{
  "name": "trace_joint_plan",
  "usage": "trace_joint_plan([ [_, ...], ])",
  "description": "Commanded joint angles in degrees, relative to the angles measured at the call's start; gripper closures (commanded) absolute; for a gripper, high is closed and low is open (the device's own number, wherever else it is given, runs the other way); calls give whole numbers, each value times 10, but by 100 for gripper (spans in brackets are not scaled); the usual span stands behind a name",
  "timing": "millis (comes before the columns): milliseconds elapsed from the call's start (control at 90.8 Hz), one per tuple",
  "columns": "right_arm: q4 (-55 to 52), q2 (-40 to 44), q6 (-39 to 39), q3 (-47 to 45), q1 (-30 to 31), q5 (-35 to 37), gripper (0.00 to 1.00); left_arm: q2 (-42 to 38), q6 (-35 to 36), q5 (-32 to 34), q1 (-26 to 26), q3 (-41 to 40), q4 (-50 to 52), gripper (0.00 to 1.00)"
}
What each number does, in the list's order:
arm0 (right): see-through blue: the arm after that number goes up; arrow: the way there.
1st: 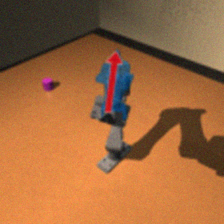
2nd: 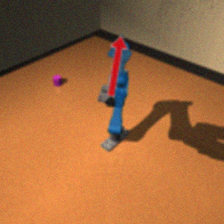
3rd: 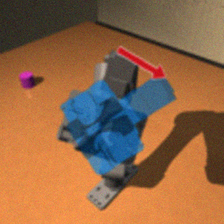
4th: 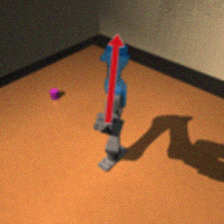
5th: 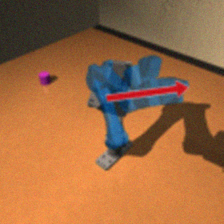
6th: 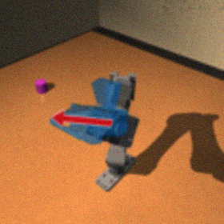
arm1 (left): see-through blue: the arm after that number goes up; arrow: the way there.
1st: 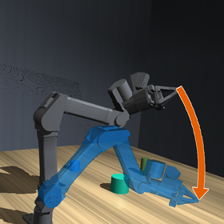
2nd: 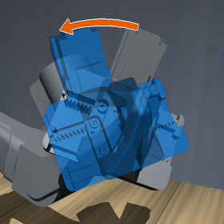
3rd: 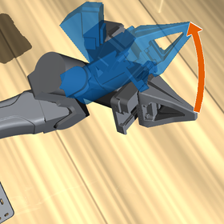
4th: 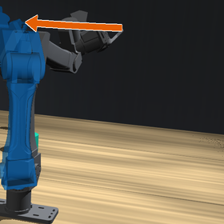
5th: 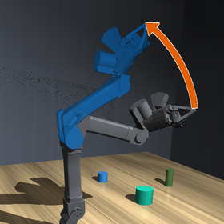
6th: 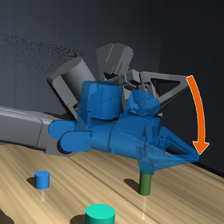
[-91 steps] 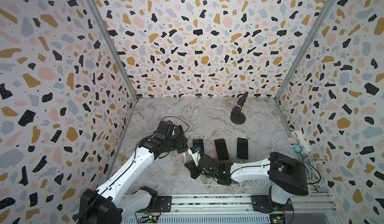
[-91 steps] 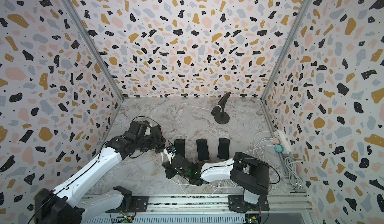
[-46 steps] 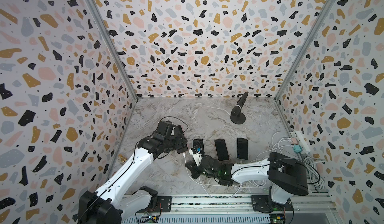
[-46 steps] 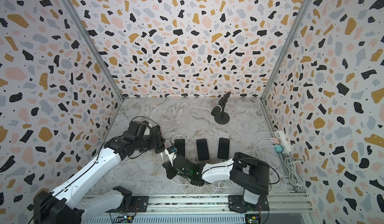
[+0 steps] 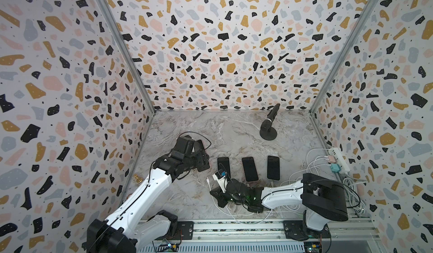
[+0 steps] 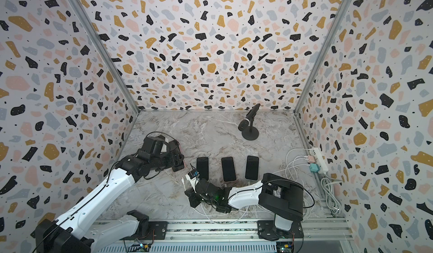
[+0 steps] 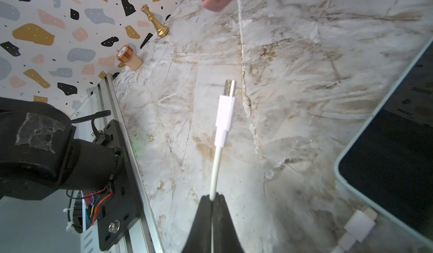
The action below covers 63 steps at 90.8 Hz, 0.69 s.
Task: Unplug the charging cable from the phone
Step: Remove the charging cable from the phone.
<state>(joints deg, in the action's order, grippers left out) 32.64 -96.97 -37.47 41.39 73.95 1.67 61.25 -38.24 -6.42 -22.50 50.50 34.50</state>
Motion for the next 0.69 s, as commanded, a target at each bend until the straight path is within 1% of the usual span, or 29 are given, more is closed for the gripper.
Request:
trace_joint_plan([
  [0, -22, -17, 10, 15, 1, -7, 100, -9, 13, 20, 4, 25, -24, 100],
  [187, -26, -60, 6, 53, 2, -33, 100, 2, 27, 54, 4, 42, 3, 100],
  [275, -29, -74, 1, 63, 2, -40, 100, 11, 23, 64, 4, 40, 10, 100],
  [297, -31, -76, 1, 65, 2, -41, 95, 14, 20, 64, 4, 40, 11, 100],
  [352, -37, -75, 3, 66, 2, -39, 73, 29, 13, 63, 4, 39, 14, 99],
  [374, -37, -72, 3, 63, 2, -36, 67, 36, 12, 62, 4, 41, 17, 98],
  [418, -36, -61, 4, 58, 1, -28, 59, 53, 12, 58, 4, 45, 23, 97],
  [517, -33, -30, 4, 33, -4, -11, 52, 101, 13, 59, 4, 63, 47, 96],
  [540, -32, -23, 3, 26, -6, -8, 48, 113, 16, 58, 4, 67, 51, 96],
  [595, -33, -4, -1, 10, -11, 4, 26, 142, 22, 57, 4, 82, 61, 96],
  [639, -47, 14, -6, 1, -16, 22, 11, 167, 27, 61, 4, 93, 68, 96],
  [661, -54, 23, -8, -3, -19, 30, 8, 179, 30, 64, 4, 99, 73, 96],
  [683, -63, 37, -9, -9, -21, 38, 6, 193, 32, 68, 4, 104, 77, 96],
])
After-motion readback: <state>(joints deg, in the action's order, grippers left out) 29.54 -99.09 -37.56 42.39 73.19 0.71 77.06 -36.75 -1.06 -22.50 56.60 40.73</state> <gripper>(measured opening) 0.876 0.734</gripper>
